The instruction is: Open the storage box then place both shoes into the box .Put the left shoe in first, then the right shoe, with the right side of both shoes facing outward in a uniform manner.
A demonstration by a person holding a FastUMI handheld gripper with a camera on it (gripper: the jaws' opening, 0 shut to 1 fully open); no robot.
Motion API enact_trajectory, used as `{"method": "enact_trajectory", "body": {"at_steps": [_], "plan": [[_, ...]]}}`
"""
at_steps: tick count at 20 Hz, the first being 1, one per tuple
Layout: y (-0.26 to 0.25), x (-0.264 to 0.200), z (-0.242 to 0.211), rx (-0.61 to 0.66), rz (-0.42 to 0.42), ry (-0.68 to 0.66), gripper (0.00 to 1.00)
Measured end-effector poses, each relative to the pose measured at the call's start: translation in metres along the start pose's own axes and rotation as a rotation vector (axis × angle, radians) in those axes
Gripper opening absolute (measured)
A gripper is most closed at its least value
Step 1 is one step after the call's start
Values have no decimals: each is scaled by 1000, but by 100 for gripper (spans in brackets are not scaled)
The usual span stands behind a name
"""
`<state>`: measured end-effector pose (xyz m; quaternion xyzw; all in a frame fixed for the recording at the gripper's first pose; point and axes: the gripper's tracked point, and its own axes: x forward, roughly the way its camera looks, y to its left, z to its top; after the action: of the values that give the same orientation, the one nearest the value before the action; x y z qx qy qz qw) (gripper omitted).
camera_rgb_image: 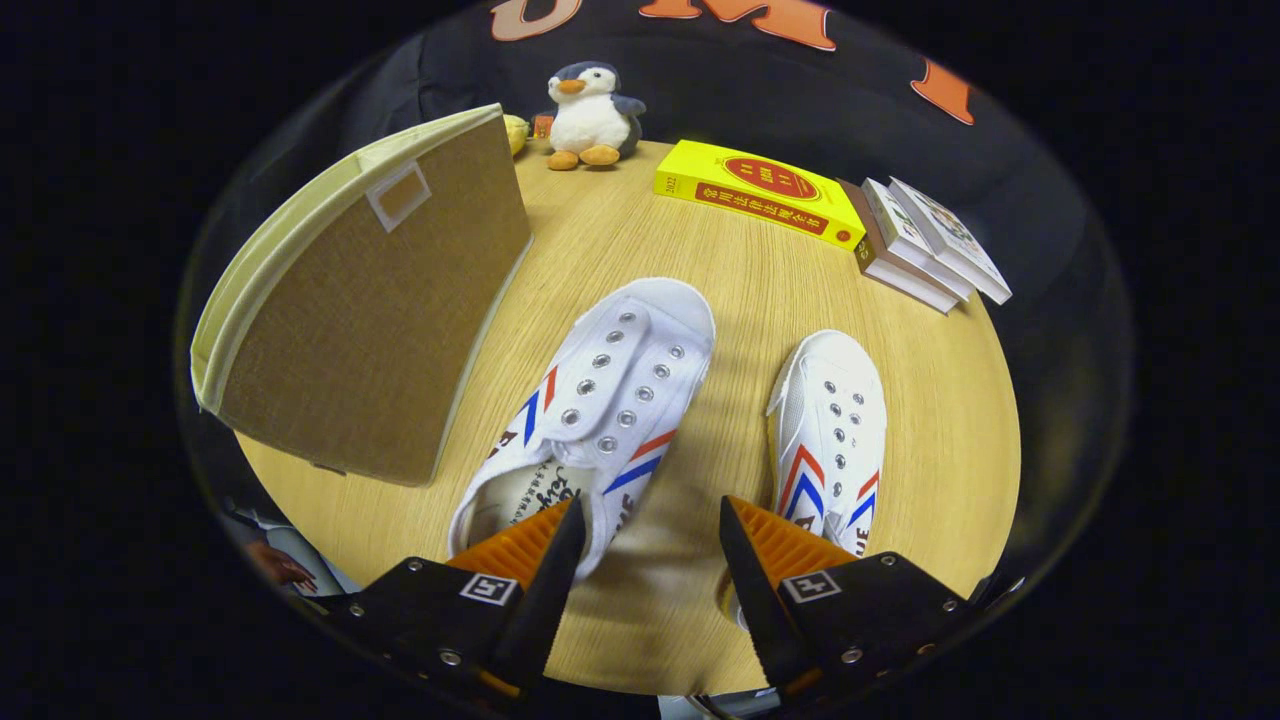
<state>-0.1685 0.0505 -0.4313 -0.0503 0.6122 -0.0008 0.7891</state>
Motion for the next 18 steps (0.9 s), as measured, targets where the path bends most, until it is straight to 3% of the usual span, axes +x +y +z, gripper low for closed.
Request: {"method": "enact_trajectory", "body": {"at_steps": [4, 7, 11, 18], "plan": [[-1, 6, 7, 30, -7, -39, 79], [9, 11, 20, 84, 44, -141, 72], [13, 20, 25, 101, 71, -203, 70], [23, 31, 23, 230, 202, -166, 65]]}}
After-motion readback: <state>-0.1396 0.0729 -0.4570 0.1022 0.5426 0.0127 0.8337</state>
